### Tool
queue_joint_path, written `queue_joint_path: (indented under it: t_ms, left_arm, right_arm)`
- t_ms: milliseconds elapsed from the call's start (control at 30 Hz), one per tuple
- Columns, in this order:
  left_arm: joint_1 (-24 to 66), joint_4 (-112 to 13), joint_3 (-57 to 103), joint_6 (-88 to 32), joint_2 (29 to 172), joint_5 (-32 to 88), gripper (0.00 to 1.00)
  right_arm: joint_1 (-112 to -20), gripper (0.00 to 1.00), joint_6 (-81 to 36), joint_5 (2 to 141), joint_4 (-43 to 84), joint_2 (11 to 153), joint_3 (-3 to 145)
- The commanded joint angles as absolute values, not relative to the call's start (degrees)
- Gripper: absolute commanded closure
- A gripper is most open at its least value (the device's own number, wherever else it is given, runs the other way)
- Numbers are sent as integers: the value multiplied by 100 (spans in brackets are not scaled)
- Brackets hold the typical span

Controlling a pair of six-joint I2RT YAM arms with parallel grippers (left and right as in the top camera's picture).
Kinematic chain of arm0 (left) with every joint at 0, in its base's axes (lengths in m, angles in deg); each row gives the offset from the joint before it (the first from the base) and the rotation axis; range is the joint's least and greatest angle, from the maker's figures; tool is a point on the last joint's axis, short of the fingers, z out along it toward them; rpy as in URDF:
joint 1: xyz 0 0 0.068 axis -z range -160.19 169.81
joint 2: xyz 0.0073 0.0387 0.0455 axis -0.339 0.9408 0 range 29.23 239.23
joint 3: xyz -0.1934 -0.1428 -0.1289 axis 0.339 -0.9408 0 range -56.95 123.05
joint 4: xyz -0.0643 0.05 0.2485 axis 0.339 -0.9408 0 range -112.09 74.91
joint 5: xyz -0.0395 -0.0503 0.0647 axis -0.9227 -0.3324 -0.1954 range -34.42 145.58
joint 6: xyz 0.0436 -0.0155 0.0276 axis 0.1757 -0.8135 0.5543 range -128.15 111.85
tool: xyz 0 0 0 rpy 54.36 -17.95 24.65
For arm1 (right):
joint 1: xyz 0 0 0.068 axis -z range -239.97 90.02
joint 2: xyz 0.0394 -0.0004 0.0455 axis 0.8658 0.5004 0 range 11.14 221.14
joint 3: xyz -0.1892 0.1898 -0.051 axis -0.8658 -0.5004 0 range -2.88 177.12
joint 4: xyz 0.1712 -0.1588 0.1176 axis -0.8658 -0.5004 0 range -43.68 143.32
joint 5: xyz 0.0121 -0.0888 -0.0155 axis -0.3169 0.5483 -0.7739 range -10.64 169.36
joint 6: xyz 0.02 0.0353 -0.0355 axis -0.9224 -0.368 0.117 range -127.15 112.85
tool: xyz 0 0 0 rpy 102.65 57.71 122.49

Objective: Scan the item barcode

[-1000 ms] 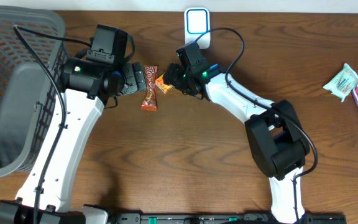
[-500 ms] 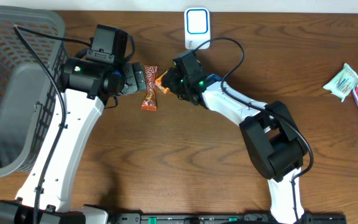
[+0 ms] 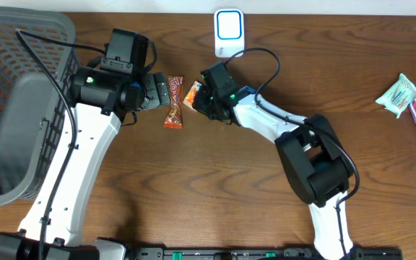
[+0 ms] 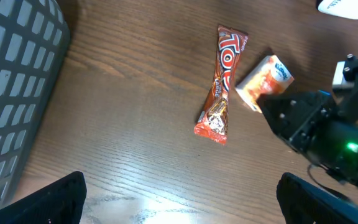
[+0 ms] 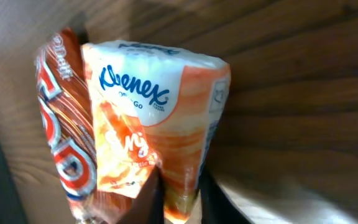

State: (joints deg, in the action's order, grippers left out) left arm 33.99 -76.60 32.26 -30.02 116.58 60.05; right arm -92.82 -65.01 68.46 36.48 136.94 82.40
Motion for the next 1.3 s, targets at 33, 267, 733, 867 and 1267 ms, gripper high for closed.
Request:
queue_joint_path:
  t_ms: [33,267,733,867,1267]
  left_arm:
    - [3386,-7678,3217,-2985,11647,6062,2]
    - [3386,-7678,3217,-2985,11647,6062,2]
    - [3386,-7676,3217,-2985,11647,6062,2]
    - [3386,-7678,3217,-2987,11647,6062,2]
    - [3386,-7678,3217,-2985,11647,6062,2]
  right_arm:
    - [-8912,97,-5656,6853,2874,13762,8113]
    - [-8283,89,-4639,6881,1582,13100,8117]
    - [-8025,1,-2998,6789,1069,11583,8117]
    - [-8492,1,-2528,6912,1397,11819,8117]
    - [-9384,24,-2639,9331,1867,12857,8117]
